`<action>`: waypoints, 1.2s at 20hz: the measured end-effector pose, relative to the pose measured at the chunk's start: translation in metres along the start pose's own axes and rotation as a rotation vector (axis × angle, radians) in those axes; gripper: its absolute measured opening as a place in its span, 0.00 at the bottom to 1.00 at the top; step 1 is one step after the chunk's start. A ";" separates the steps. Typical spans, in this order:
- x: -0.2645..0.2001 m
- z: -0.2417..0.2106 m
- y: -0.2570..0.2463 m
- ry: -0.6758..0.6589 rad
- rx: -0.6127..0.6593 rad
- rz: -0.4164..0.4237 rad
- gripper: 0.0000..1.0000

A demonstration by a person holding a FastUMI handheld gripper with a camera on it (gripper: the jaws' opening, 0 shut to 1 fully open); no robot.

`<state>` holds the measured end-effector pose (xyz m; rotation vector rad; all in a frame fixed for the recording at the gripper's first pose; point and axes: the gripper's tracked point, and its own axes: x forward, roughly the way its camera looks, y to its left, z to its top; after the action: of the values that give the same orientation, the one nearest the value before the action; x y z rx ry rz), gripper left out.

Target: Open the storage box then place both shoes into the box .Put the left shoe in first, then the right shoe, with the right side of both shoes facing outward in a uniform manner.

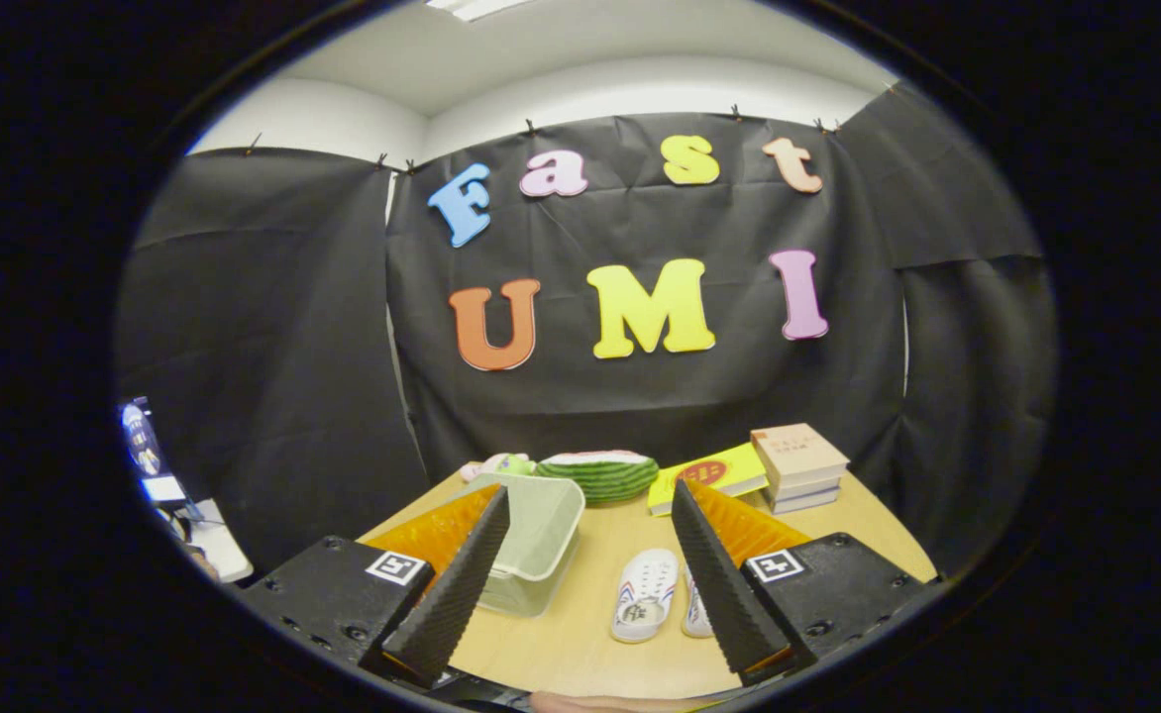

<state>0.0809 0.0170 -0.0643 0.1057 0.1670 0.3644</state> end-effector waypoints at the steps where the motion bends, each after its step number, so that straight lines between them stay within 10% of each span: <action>1: 0.009 -0.006 0.004 0.019 0.036 0.054 1.00; 24: 0.249 -0.189 -0.019 0.715 0.659 0.552 1.00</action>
<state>0.2826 0.1035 -0.2883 0.6819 0.9768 0.8817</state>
